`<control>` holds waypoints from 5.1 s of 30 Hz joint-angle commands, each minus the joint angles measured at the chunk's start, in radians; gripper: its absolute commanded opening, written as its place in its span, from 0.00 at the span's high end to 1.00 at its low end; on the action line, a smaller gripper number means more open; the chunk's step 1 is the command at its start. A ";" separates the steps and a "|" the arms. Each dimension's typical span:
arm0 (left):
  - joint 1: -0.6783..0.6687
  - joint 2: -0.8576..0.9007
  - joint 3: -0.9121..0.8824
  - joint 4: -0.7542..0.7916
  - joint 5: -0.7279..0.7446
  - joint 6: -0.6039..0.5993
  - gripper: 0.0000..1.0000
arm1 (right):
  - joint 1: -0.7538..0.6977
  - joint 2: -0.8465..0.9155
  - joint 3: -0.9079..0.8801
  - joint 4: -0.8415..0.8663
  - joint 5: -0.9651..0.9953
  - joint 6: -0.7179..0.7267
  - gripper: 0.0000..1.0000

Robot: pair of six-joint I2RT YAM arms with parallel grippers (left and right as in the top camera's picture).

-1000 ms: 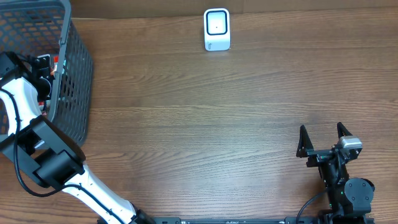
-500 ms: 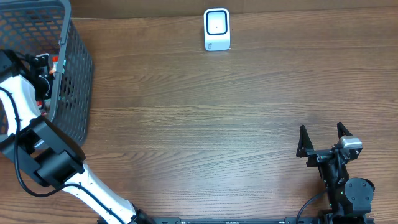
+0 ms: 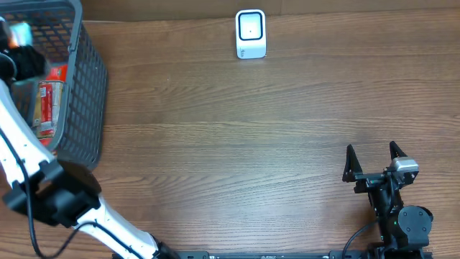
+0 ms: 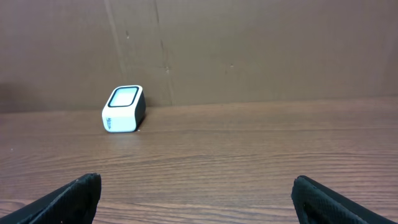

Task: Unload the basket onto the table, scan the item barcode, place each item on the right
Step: 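Lift the green wipes pack out and place it on the table center-right, then reach the left gripper back into the basket and grasp the red pasta pack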

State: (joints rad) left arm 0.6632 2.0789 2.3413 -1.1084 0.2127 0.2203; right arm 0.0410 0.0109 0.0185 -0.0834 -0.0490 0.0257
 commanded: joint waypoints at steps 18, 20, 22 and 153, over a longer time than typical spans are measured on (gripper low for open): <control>-0.525 -0.411 0.043 -0.340 -0.186 -0.301 0.64 | 0.004 -0.008 -0.011 0.003 -0.005 0.000 0.00; -0.622 -0.404 0.015 -0.359 -0.240 -0.341 0.64 | 0.004 -0.008 -0.011 0.003 -0.005 0.000 0.00; -0.720 -0.402 -0.034 -0.360 -0.283 -0.378 0.63 | 0.004 -0.008 -0.011 0.003 -0.005 0.000 0.00; 0.096 0.236 0.276 -0.269 -0.185 -0.033 0.00 | 0.004 -0.008 -0.011 0.003 -0.005 0.000 0.00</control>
State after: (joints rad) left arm 0.7609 2.2452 2.6240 -1.3865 -0.0257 0.0864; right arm 0.0410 0.0109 0.0185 -0.0834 -0.0490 0.0261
